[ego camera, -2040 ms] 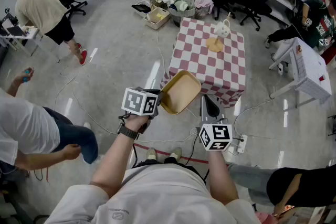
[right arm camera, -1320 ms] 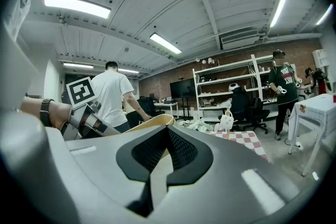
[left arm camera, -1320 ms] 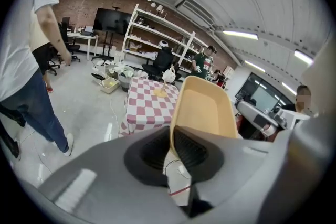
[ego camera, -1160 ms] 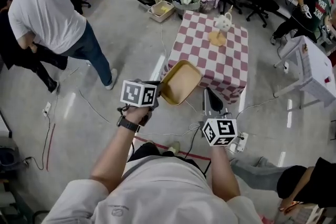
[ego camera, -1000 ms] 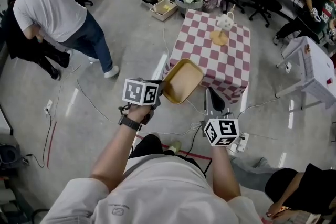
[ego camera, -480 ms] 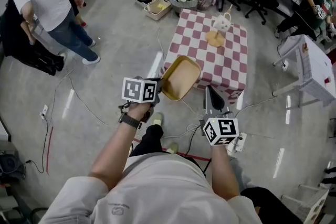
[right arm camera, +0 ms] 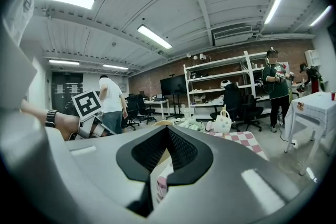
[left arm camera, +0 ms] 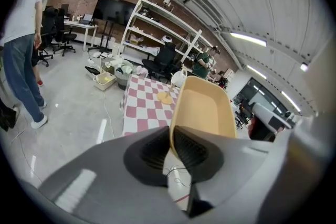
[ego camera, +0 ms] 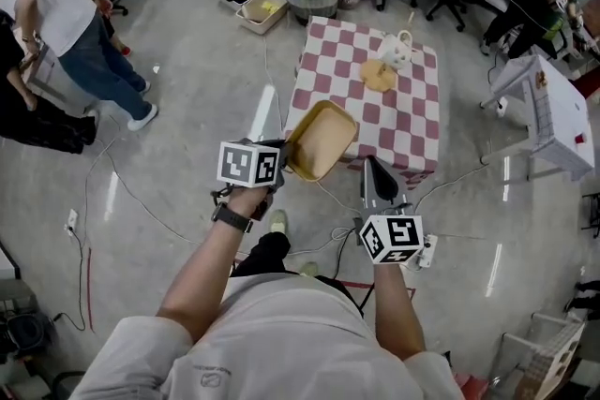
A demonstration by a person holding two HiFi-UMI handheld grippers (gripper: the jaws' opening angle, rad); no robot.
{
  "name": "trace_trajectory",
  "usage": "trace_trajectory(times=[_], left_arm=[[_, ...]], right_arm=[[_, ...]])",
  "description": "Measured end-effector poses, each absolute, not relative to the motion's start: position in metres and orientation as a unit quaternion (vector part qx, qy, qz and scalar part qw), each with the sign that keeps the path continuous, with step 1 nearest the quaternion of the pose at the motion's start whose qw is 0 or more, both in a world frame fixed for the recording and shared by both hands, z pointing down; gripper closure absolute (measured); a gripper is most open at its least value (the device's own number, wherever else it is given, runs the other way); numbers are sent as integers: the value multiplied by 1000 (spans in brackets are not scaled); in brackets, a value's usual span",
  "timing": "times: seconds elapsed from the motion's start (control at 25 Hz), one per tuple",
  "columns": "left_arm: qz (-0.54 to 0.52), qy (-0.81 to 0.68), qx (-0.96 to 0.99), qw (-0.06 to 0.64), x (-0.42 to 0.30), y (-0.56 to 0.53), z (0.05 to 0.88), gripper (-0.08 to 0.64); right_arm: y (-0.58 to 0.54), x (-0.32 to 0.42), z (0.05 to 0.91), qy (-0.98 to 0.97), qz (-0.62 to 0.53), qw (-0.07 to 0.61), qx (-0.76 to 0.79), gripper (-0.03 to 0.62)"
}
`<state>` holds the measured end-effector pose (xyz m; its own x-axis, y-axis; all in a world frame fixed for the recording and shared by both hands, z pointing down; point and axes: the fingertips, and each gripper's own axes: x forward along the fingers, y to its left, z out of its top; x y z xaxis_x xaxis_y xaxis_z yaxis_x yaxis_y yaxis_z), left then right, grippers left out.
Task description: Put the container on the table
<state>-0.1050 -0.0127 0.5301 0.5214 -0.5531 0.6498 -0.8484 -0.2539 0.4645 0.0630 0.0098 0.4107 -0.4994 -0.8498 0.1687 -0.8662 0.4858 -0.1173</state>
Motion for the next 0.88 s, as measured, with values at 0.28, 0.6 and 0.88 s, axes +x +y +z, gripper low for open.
trace_trajectory(times=[0.28,0.6,0.88], left_arm=[[206,-417,784,412,-110,-68,554,529],[241,-384,791,411,-99,-105,582,529],[285,-357,793,402,-69,-144,615,529]], right_arm=[[-37,46,421,-842,103,48,528,583],[-72,42,432,-830,119,51,542,583],[-119,63,457,-825,141,52,545,583]])
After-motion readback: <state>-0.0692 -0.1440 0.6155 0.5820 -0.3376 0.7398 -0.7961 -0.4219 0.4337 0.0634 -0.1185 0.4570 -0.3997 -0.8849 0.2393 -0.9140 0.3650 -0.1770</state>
